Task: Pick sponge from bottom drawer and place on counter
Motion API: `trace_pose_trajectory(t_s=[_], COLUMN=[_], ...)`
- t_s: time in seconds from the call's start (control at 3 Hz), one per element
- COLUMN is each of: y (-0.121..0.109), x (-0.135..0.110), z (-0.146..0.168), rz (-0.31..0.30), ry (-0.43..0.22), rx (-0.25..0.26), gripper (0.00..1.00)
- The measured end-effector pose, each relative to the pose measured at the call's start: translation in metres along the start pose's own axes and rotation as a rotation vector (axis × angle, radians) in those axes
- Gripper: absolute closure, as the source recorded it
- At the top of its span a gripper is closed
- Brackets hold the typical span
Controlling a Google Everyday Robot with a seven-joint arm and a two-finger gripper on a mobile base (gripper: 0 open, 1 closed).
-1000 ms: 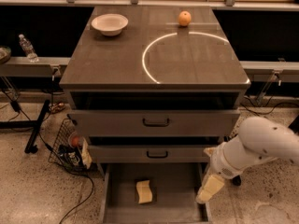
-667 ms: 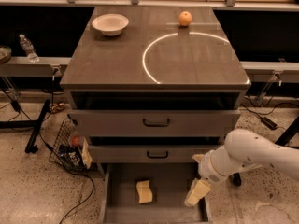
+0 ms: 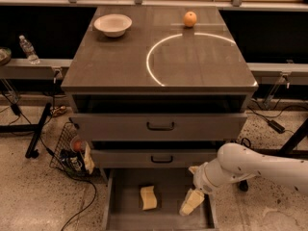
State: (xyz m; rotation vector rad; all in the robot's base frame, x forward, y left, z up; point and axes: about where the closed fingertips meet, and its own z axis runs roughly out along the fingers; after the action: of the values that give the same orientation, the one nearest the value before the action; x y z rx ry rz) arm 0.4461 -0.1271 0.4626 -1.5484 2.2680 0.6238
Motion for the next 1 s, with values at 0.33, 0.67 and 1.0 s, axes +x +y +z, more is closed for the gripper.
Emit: trace_pose_trajectory(t_s=[0.33,0.67,1.0], y=[-0.007,-0.018,-0.027], x=[0.006,0.014,0.026], z=[0.030,0.066,0.099], rz=[0.021,0.050,0.089], ry=[-0.045,-0.092,-0.154], rx=[-0.010,-0.006,0.007], gripper=[0.00,0.00,0.00])
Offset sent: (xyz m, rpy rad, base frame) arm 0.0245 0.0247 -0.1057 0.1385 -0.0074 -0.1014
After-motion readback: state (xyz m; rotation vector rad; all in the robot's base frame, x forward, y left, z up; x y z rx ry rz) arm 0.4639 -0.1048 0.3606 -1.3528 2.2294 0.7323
